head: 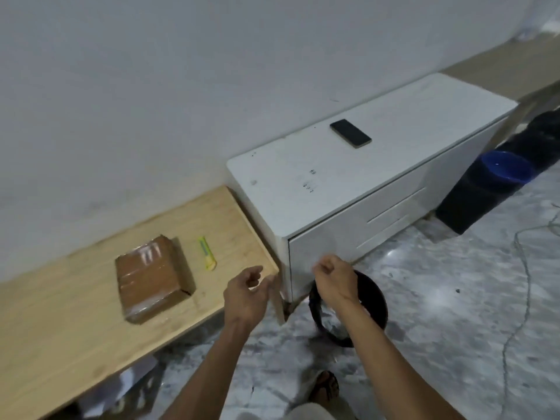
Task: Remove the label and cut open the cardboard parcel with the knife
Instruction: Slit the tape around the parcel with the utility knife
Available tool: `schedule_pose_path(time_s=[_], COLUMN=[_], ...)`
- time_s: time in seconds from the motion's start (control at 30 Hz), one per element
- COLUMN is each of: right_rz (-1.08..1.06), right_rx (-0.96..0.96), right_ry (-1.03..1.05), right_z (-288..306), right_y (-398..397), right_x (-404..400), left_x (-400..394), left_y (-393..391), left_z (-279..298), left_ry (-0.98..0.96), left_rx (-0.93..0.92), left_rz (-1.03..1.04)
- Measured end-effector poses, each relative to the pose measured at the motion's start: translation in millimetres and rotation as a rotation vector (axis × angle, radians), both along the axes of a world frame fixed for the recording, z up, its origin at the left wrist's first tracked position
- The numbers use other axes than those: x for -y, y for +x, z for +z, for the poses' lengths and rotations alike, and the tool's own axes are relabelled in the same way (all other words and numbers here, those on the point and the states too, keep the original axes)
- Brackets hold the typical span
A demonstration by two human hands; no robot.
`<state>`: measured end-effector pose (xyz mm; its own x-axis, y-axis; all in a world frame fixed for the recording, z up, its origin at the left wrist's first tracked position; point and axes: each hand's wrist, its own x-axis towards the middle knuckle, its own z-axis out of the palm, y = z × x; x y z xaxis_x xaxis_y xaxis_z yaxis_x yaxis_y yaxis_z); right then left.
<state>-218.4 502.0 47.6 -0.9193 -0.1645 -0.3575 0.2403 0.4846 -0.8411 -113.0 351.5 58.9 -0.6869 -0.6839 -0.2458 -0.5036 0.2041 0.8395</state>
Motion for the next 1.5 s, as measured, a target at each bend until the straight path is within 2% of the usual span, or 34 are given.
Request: schedule_pose_path(time_s=[0.33, 0.47, 0.57, 0.77, 0.97, 1.1, 1.3, 1.5], right_rz=[0.359, 0.431, 0.483, 0.469, 0.464, 0.457, 0.444, 0.458], right_rx=[-0.086, -0.047, -0.091, -0.199, -0.212, -0.169, -0.104, -0.109], right_ry=[0.048, 0.045, 0.049, 0.014, 0.043, 0.125, 0.277, 0.352], right_z=[8, 10, 8, 2, -29, -59, -109, -135], right_y=[110, 133, 138, 111, 49, 16, -17, -24], right_x=[94, 130, 157, 218, 284, 311, 334, 344], left_x=[74, 93, 107, 151, 217, 244, 270, 283], left_y=[167, 203, 211, 189, 132, 101, 75, 57], left_z=[-10, -19, -24, -33, -46, -57, -89, -112], left_ry=[0.026, 0.038, 0.022, -0.065, -0.126, -0.229, -0.249, -0.251], left_rx=[-0.012, -0.003, 0.000, 0.005, 0.065, 0.172, 0.405, 0.472], left_rz=[0.209, 0.295, 0.364, 0.502, 0.494, 0.444, 0.420, 0.383])
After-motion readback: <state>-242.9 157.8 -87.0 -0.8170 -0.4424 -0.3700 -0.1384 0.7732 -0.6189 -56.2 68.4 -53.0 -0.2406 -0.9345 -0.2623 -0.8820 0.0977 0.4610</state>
